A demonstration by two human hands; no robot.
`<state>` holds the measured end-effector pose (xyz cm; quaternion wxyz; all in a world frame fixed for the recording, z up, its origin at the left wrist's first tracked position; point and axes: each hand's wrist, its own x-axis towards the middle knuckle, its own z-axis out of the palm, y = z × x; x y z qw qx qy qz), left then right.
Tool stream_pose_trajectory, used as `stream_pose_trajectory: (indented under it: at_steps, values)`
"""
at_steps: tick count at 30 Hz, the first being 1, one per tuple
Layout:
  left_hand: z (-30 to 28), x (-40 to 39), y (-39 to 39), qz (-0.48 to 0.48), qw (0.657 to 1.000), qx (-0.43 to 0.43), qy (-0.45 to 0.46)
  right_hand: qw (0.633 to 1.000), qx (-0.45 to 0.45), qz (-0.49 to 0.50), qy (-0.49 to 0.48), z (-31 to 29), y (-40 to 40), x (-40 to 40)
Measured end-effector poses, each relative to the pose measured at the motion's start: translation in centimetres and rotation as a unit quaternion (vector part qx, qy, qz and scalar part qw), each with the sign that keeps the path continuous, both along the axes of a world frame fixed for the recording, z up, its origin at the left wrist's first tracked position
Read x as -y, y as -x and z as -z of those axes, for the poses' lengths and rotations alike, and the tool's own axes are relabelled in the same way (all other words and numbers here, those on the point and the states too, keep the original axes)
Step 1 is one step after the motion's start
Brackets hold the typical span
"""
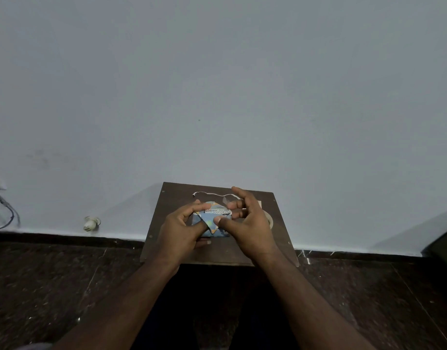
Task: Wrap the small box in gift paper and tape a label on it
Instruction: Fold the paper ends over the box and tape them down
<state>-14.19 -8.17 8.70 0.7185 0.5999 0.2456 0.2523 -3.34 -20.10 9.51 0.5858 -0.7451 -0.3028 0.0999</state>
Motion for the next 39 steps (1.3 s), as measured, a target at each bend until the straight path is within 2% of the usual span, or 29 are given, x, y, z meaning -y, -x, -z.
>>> stream_pose_trajectory:
  at_steps: [10, 14, 18, 28, 39]
  values:
    - [-0.7, -0.2, 0.3, 0.041, 0.996, 0.012, 0.072, 0.999, 0.041, -0.012, 0.013, 0.0, 0.2, 0.1]
    - [-0.3, -0.3, 0.2, 0.03, 0.998, 0.01, 0.056, 0.999, 0.035, -0.018, 0.012, 0.1, 0.3, 0.2]
    - [0.0, -0.5, 0.1, 0.032, 0.998, 0.009, 0.057, 0.999, -0.018, 0.006, -0.027, -0.1, -0.2, 0.0]
    - [-0.2, -0.5, 0.2, 0.03, 0.998, 0.008, 0.061, 1.0, -0.014, 0.004, -0.027, 0.2, 0.1, -0.3]
    - [-0.3, -0.3, 0.2, 0.008, 0.997, 0.013, 0.072, 0.997, 0.073, -0.017, 0.022, -0.1, 1.6, 0.0]
